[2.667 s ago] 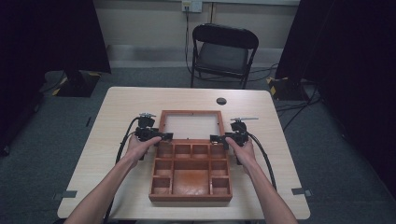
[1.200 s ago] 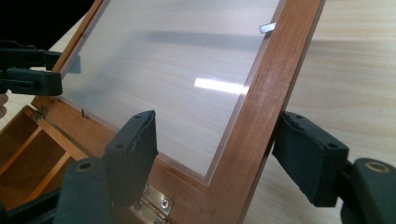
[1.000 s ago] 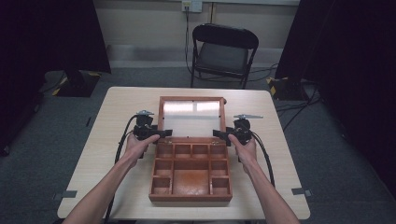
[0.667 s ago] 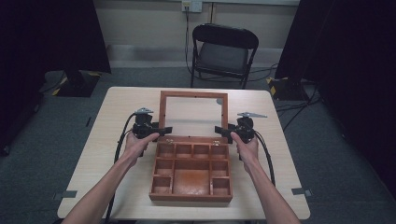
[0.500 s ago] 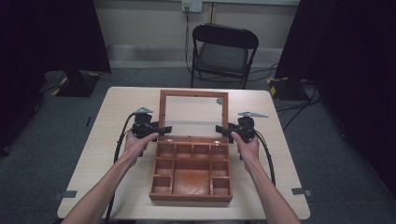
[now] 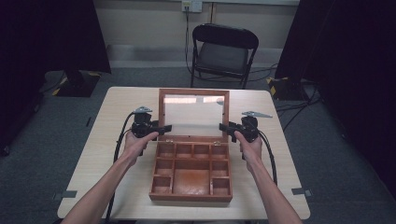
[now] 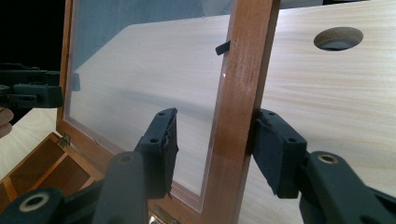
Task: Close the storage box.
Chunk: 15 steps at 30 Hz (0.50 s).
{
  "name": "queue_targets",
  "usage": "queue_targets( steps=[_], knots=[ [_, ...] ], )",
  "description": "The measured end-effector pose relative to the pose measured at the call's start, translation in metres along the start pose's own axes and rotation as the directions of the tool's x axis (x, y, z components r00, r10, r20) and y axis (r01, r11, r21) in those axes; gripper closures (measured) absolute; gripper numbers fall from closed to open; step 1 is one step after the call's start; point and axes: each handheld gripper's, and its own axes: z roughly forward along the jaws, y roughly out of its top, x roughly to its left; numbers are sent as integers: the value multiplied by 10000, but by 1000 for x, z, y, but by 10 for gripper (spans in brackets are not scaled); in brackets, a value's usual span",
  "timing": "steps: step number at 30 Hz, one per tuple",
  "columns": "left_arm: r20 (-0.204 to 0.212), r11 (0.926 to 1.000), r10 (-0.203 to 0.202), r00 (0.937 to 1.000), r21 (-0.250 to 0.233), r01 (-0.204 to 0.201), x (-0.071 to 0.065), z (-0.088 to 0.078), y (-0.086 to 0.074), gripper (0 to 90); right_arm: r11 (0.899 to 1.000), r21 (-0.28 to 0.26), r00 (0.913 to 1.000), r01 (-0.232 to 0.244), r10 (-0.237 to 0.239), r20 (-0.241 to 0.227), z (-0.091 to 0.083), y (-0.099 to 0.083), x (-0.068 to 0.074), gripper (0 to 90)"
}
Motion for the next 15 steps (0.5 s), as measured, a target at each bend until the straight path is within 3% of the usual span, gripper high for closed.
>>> queue_targets(
  steps=[12,15],
  knots=[
    [92,10000,92,9999,14,-92,-2,7,0,301,10000,34,10000,-7,7,-9,-2,0,1,534],
    [80,9999,99,9999,-88,-98,0,2,1,372,10000,26,10000,49,-49,-11,-4,1,1,534]
  ],
)
